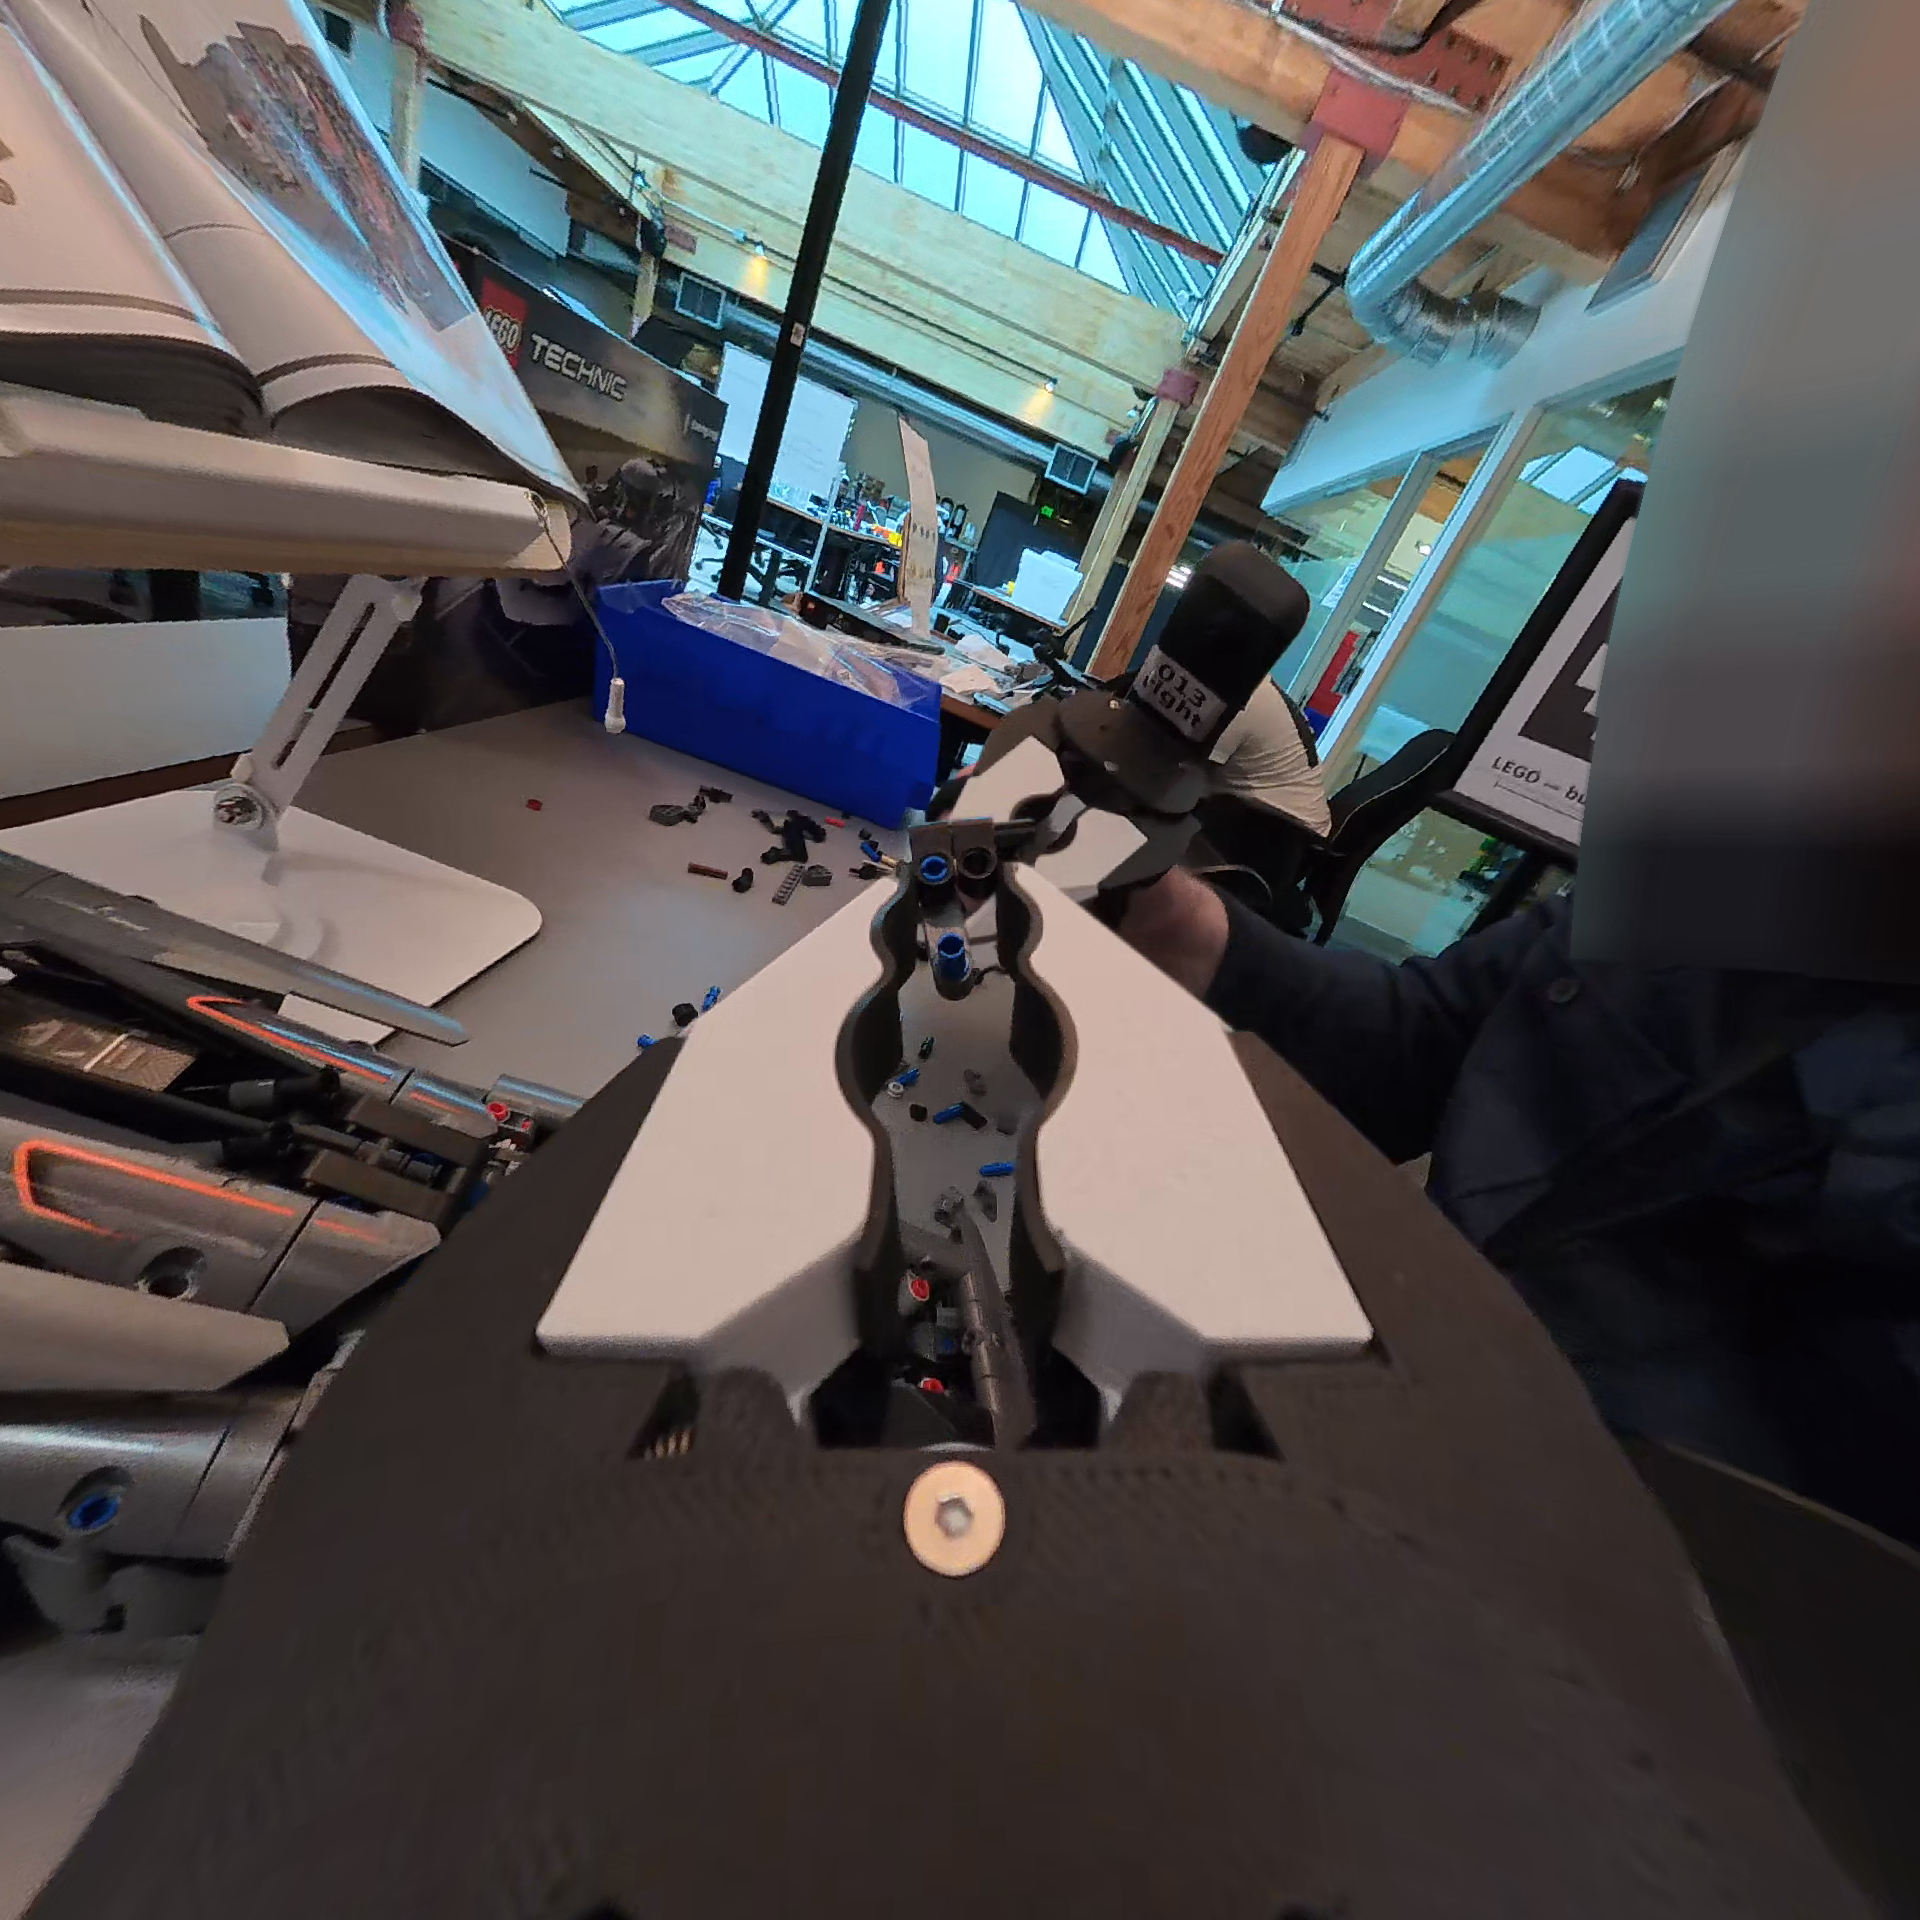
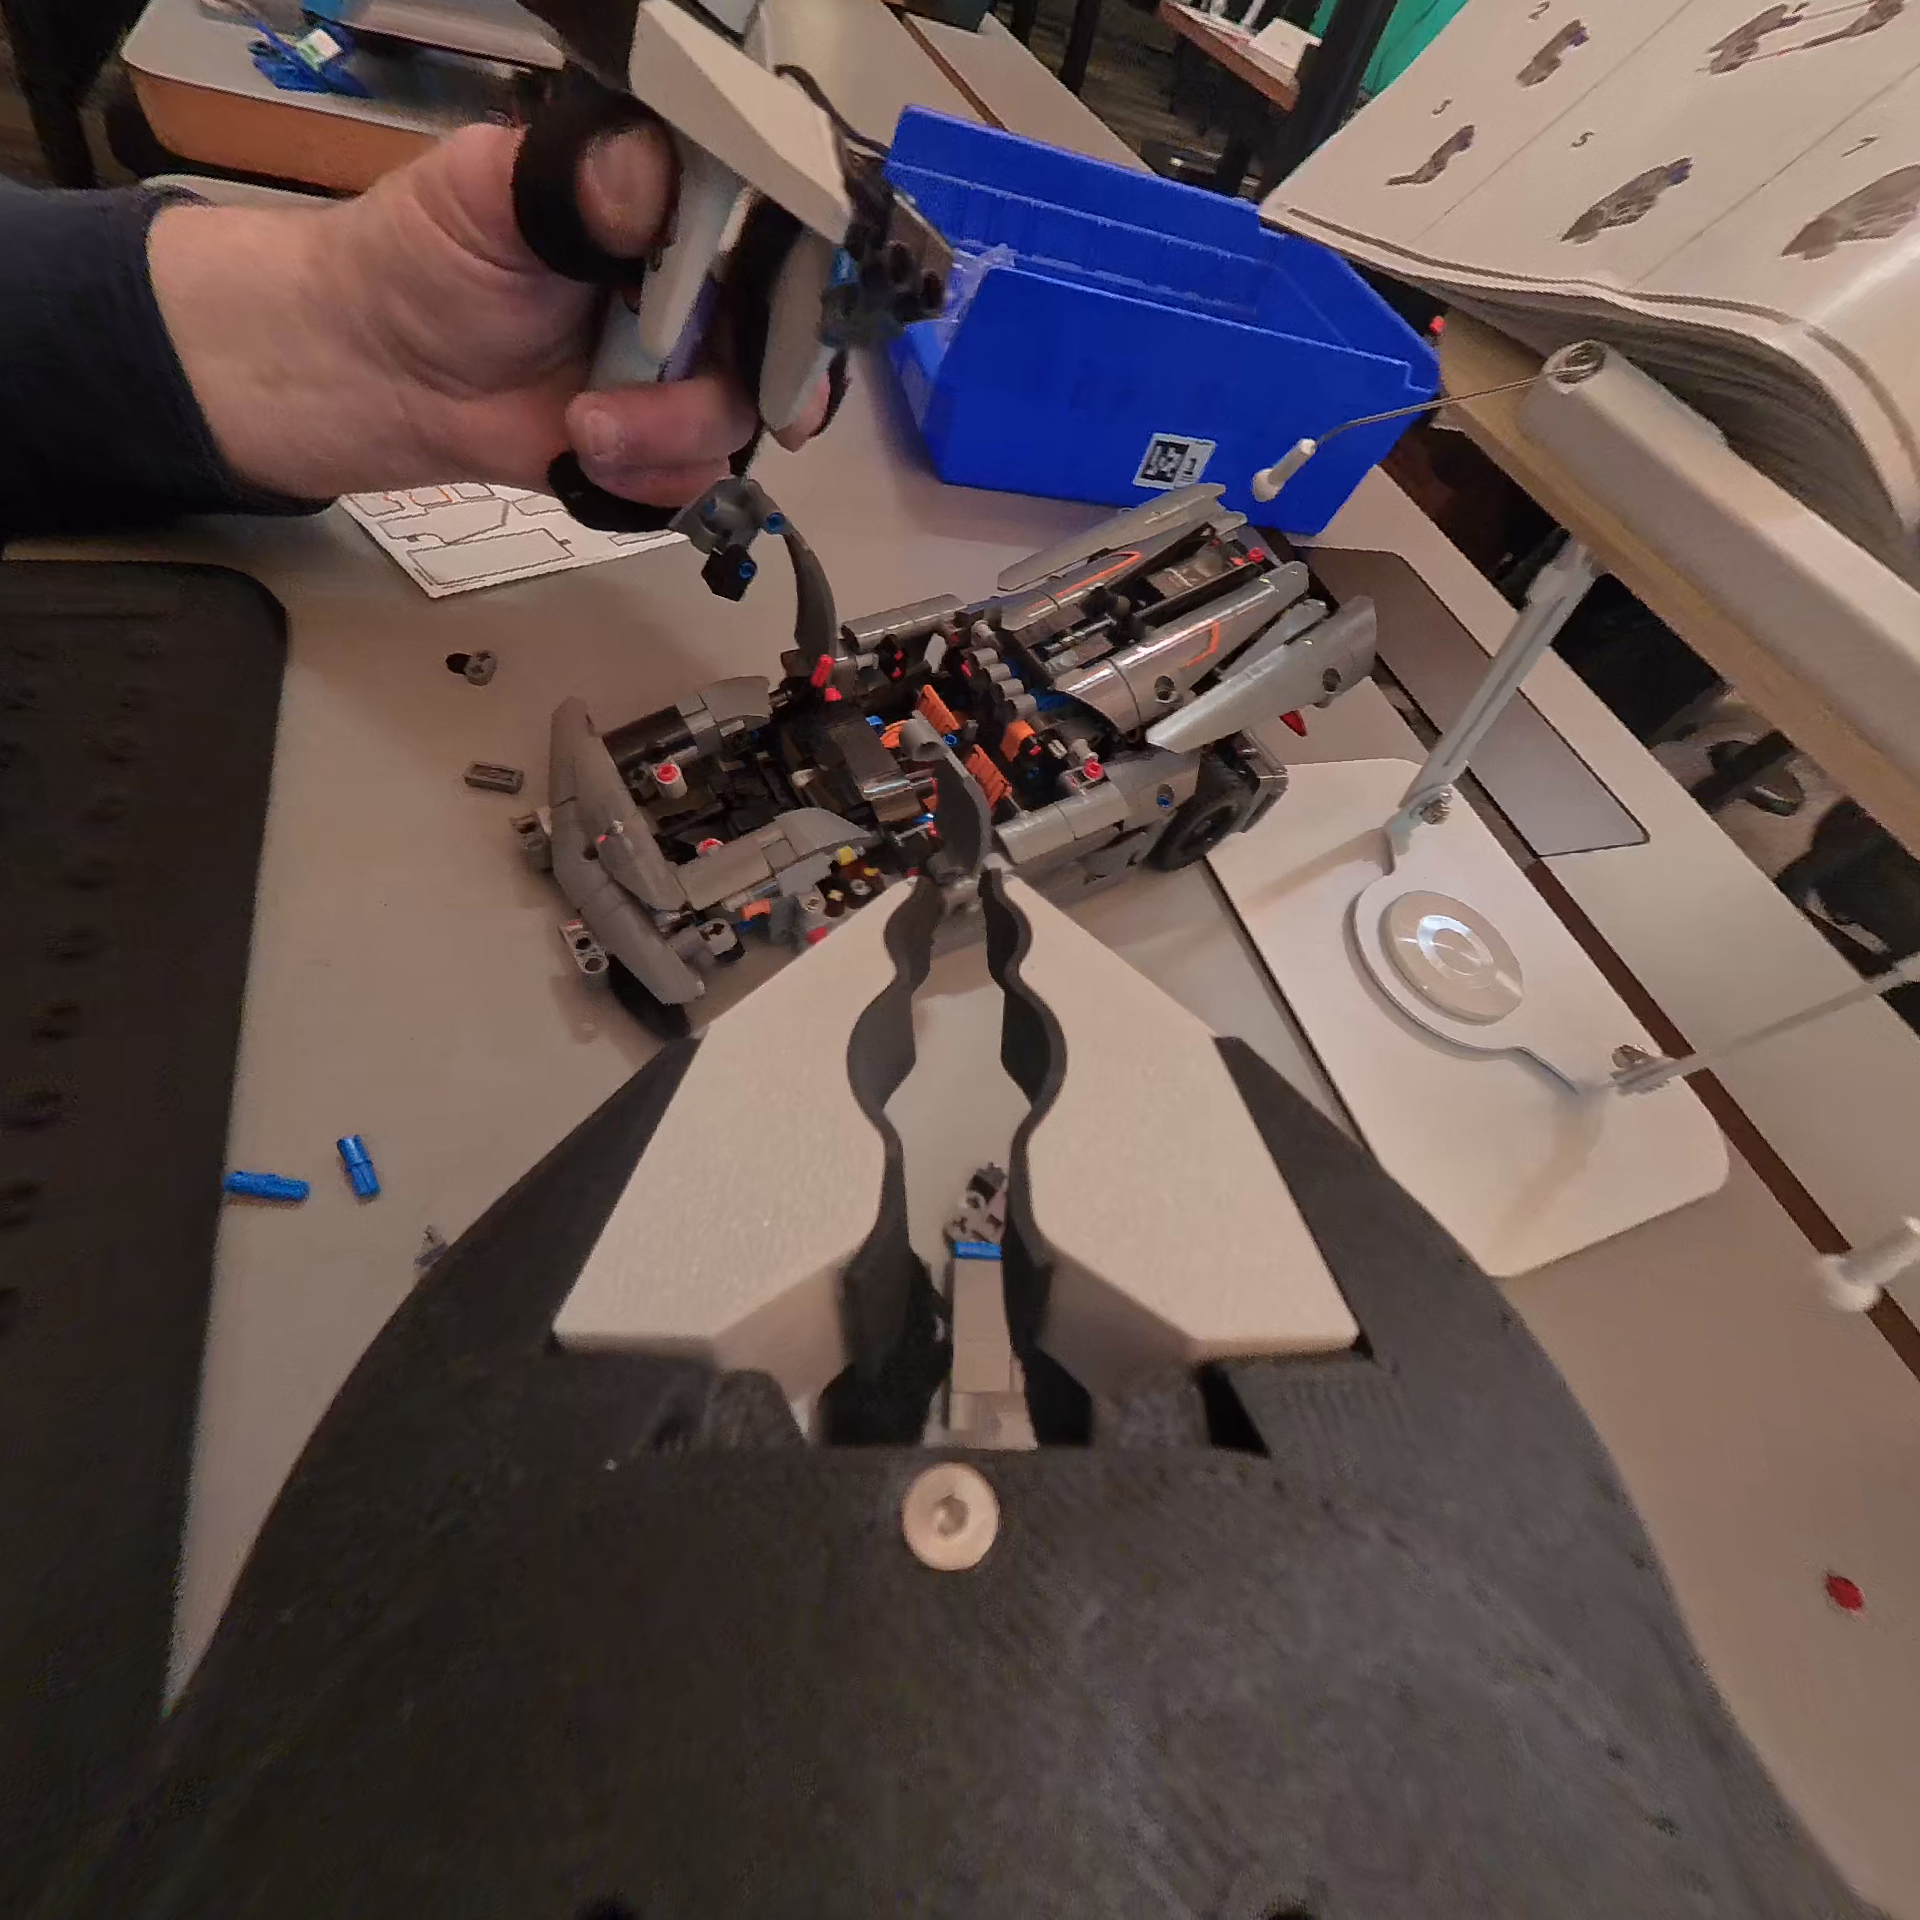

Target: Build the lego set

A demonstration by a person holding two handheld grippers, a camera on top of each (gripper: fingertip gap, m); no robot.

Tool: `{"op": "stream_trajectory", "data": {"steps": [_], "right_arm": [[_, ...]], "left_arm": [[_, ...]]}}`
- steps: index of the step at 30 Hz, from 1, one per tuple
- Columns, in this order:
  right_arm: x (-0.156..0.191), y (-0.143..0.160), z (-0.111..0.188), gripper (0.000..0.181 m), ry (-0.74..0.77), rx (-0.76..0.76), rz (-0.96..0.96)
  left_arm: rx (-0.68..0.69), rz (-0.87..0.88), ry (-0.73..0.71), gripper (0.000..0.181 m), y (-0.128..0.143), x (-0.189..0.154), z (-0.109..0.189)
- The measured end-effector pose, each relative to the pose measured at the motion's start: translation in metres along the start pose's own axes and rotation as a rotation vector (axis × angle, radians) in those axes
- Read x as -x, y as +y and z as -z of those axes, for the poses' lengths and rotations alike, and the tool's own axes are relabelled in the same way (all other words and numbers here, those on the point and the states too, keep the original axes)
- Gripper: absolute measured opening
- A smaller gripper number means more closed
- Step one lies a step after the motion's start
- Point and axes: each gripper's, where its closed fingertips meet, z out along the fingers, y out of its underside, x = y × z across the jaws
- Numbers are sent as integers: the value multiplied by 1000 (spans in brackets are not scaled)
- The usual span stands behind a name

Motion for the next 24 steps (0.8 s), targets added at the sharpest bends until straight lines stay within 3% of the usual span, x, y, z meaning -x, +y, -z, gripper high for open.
{"op": "stream_trajectory", "data": {"steps": [6, 13, 20, 24], "right_arm": [[-30, -2, 19, 7, 89, -41, -87], [-48, 5, 31, 8, 123, -37, -132], [-34, 27, 23, 9, 9, 70, -146], [-17, 41, 14, 9, -68, 162, -97]], "left_arm": [[73, -39, -12, 12, 11, -3, -8], [354, -224, -47, 12, 52, -18, -37], [537, -469, -87, 12, 65, -41, -49], [663, -511, -48, 12, 91, -48, -55]]}}
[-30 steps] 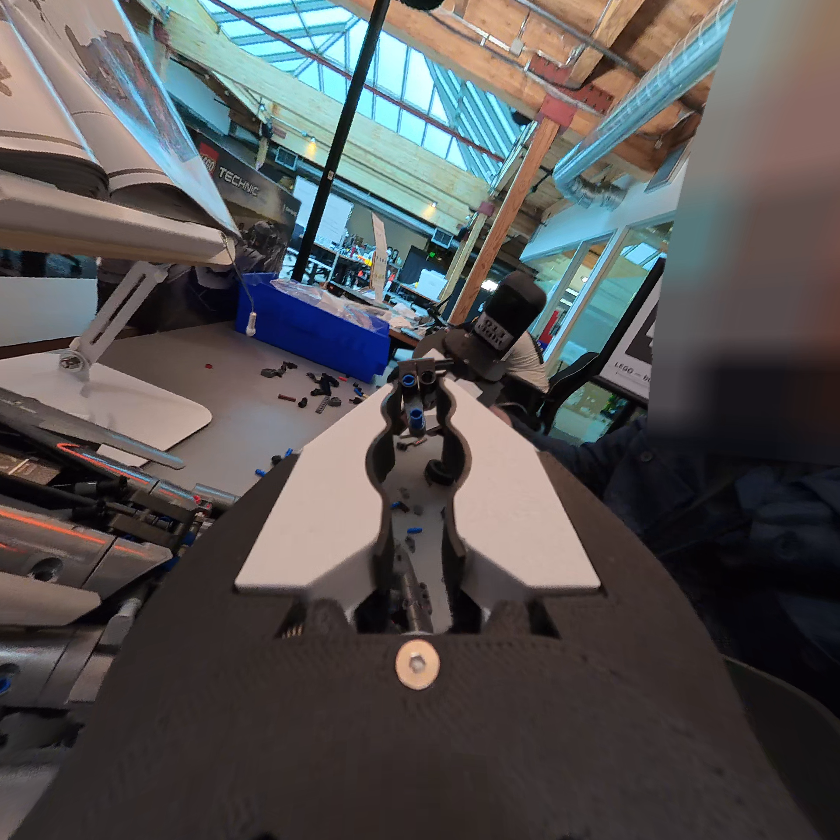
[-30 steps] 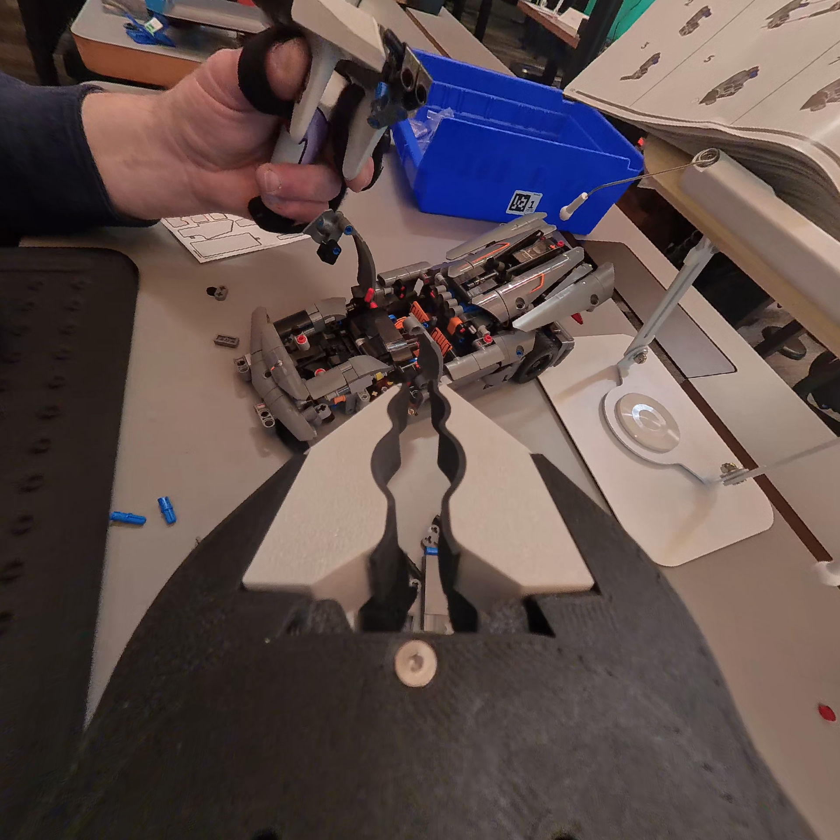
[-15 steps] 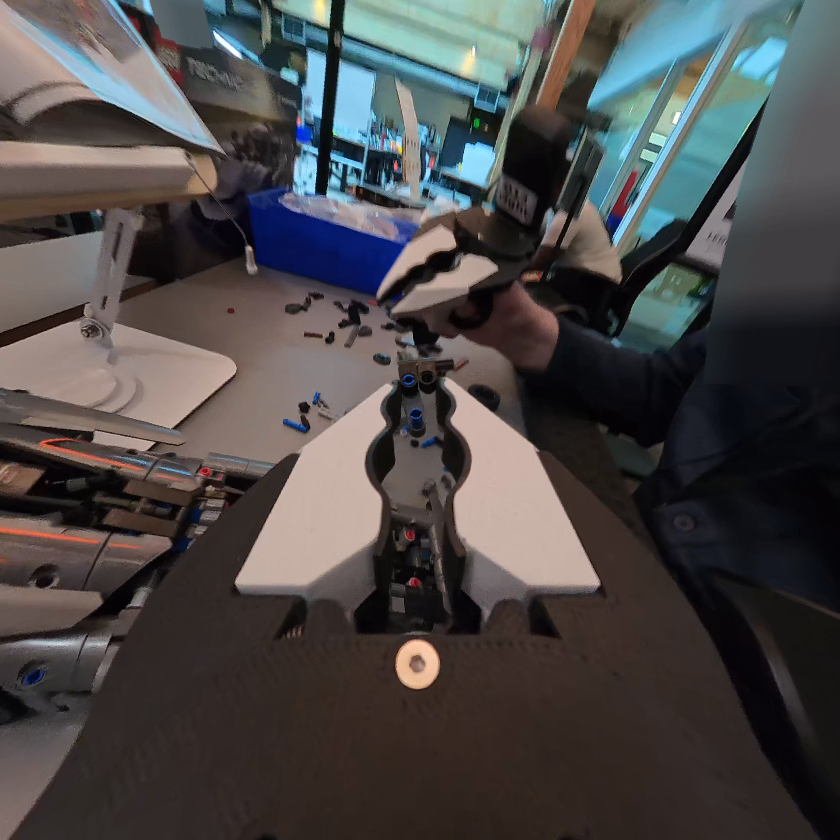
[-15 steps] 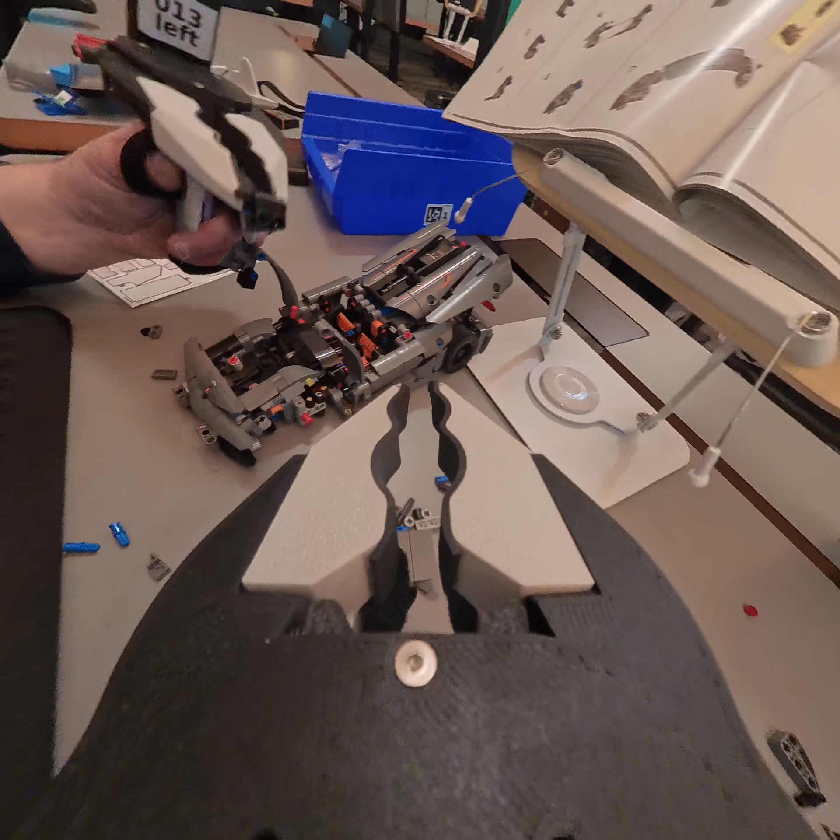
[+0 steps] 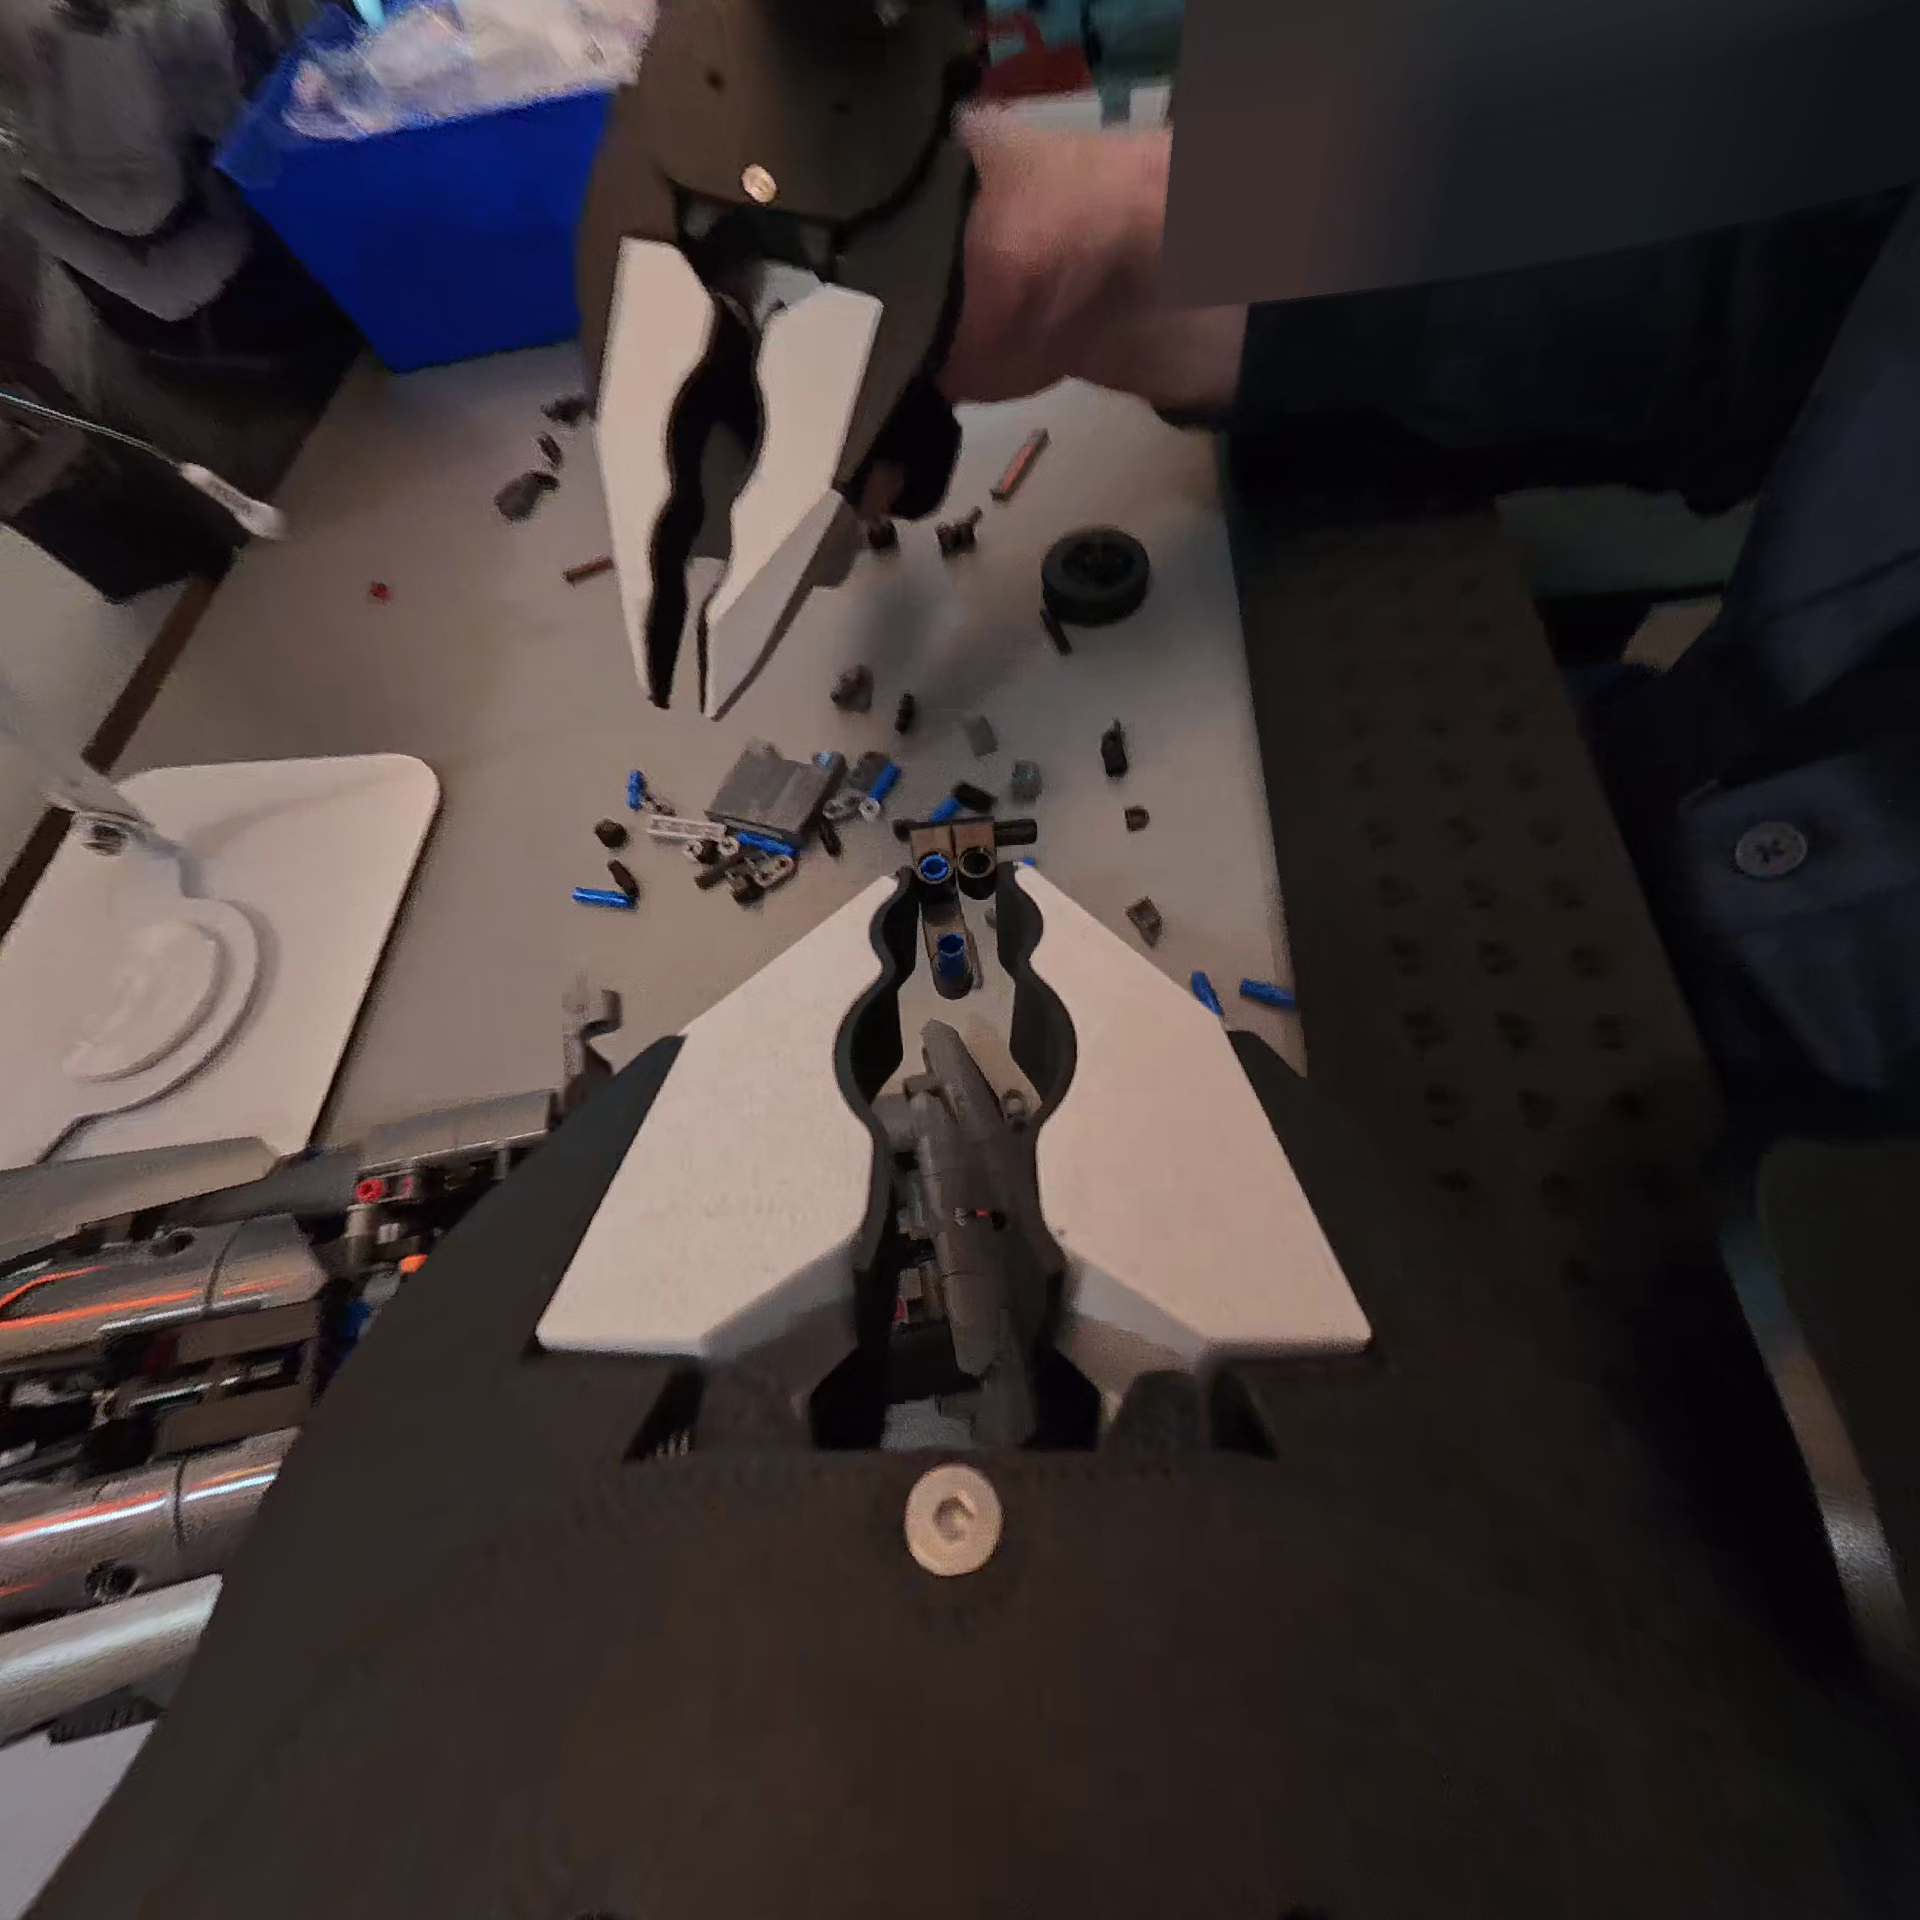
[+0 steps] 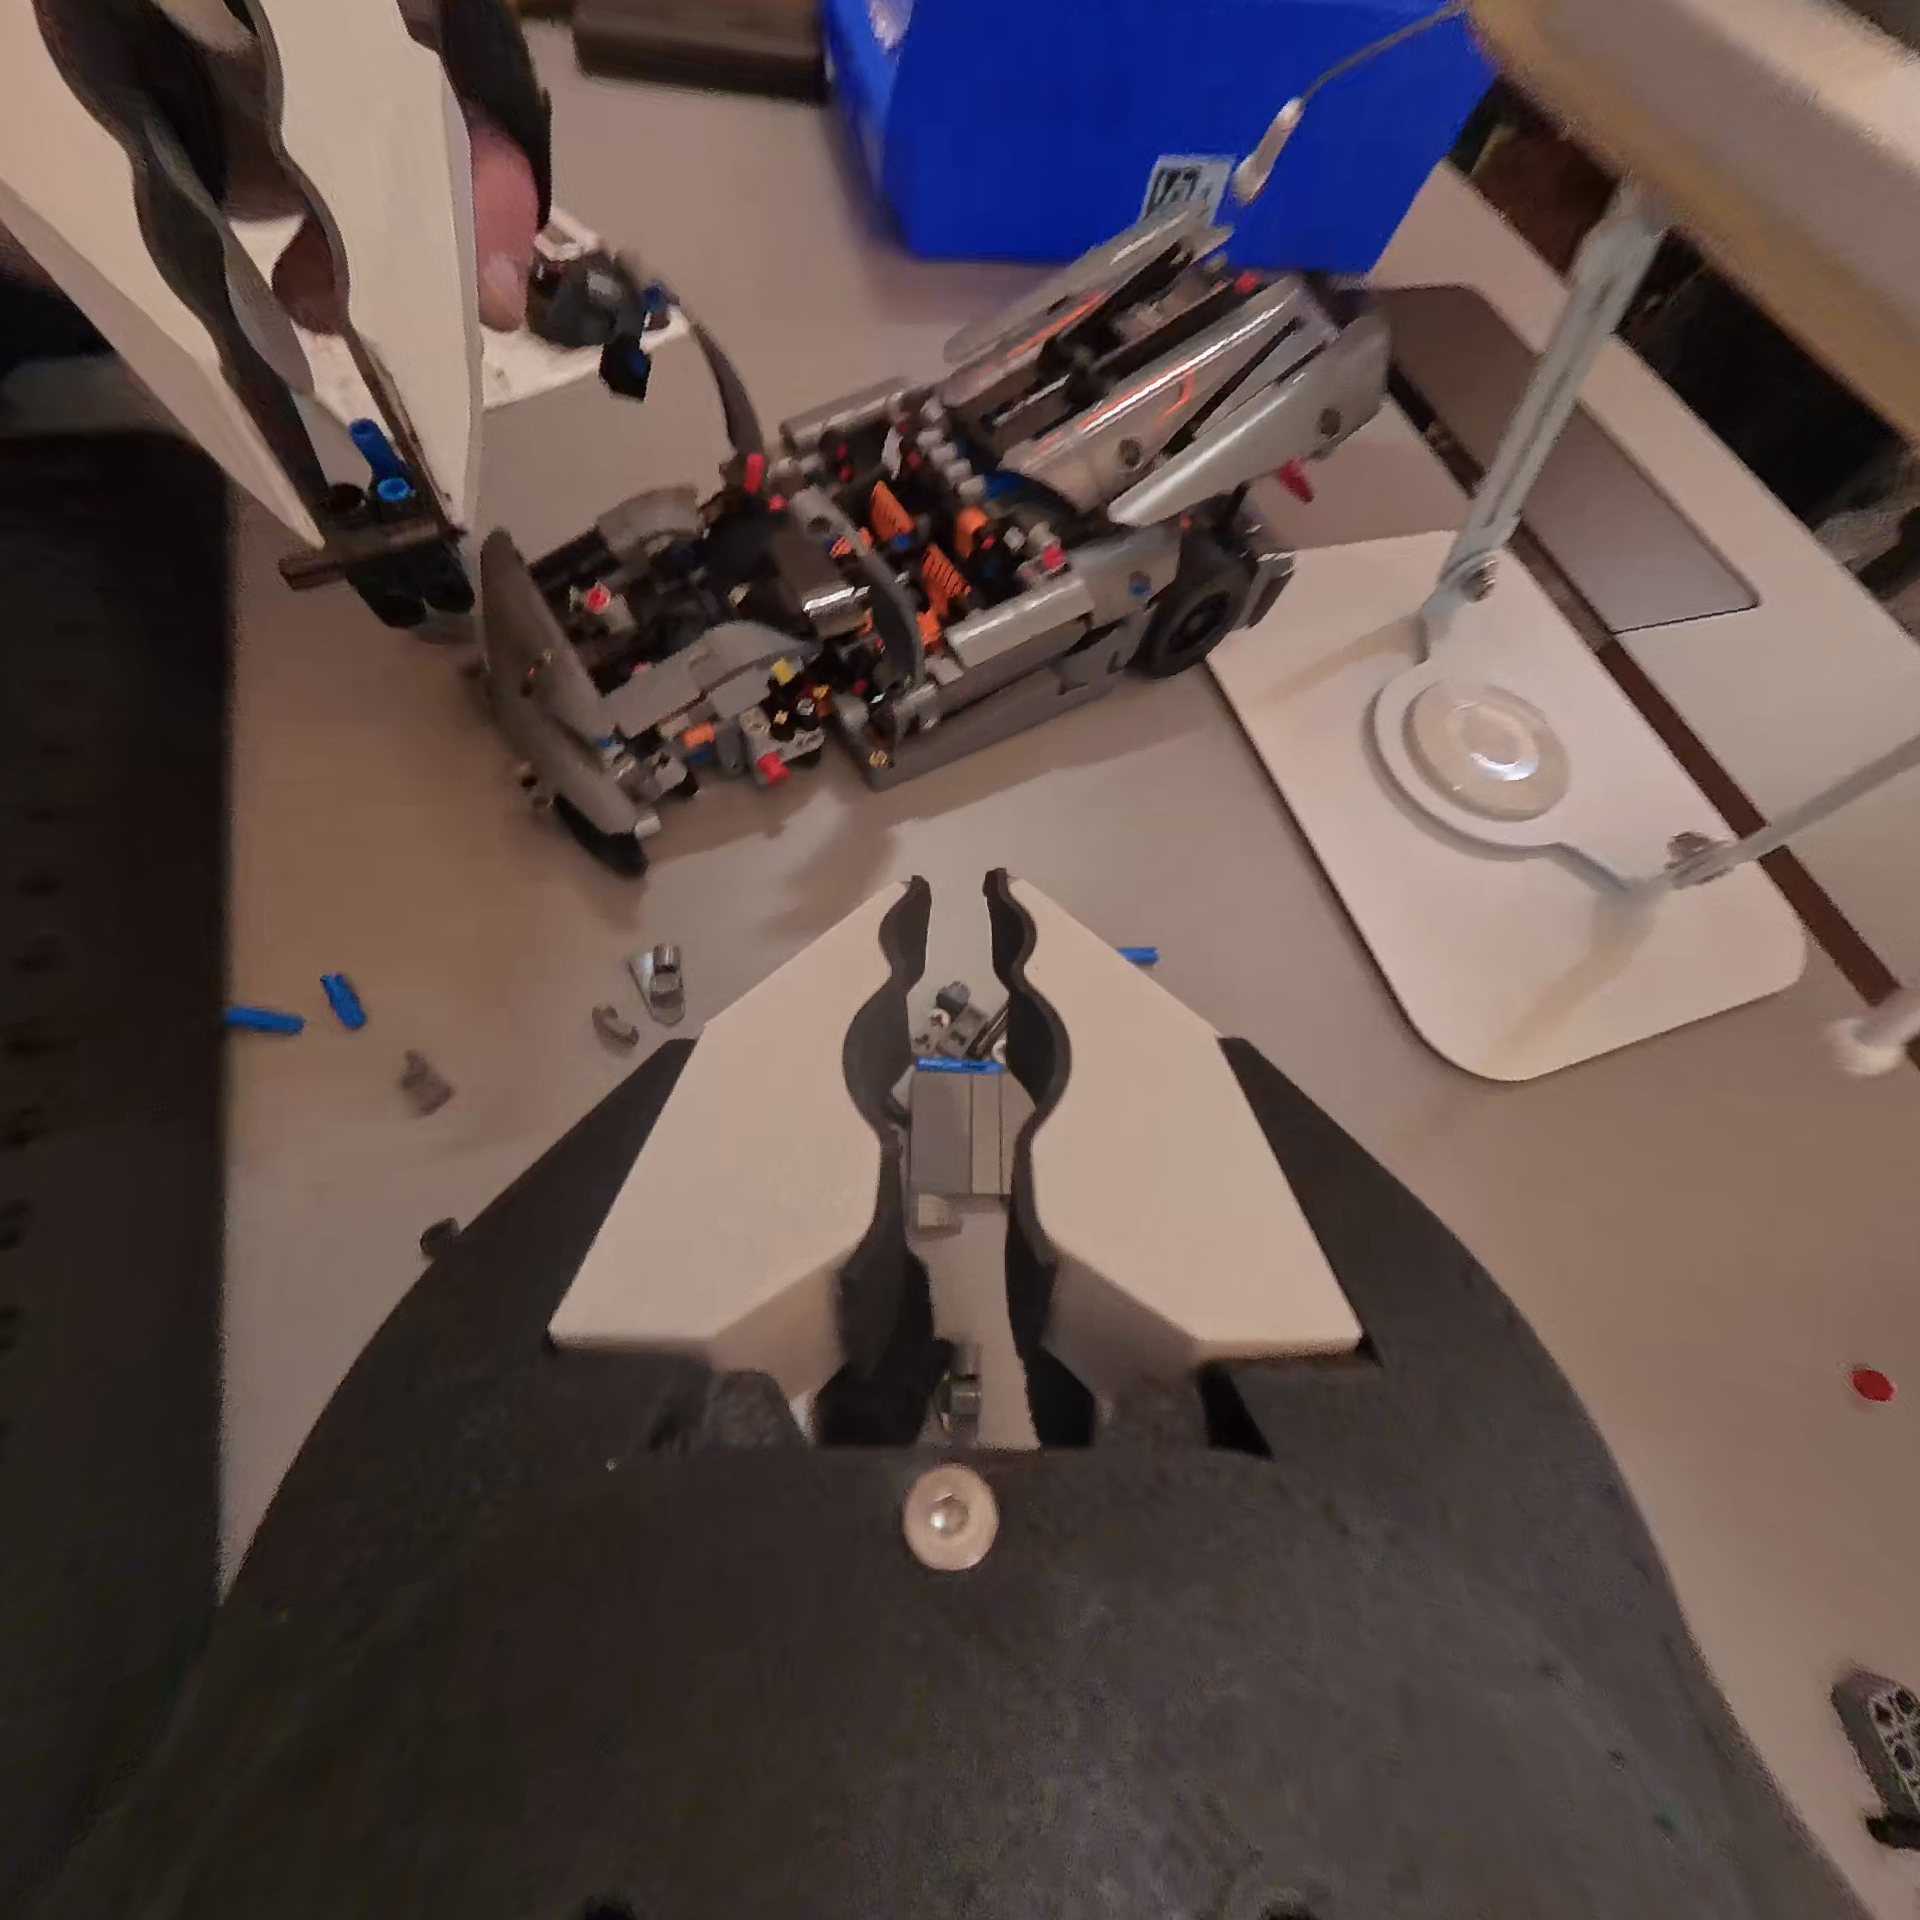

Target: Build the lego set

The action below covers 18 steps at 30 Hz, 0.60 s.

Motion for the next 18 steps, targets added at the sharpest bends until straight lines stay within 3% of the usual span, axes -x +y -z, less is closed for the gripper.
{"op": "stream_trajectory", "data": {"steps": [12, 18], "right_arm": [[6, 13, -10, 7, -29, 70, 15], [9, 15, -13, 7, -41, 84, 26]], "left_arm": [[448, -214, 143, 13, 68, -50, -43], [500, -215, 173, 13, 82, -54, -49]]}}
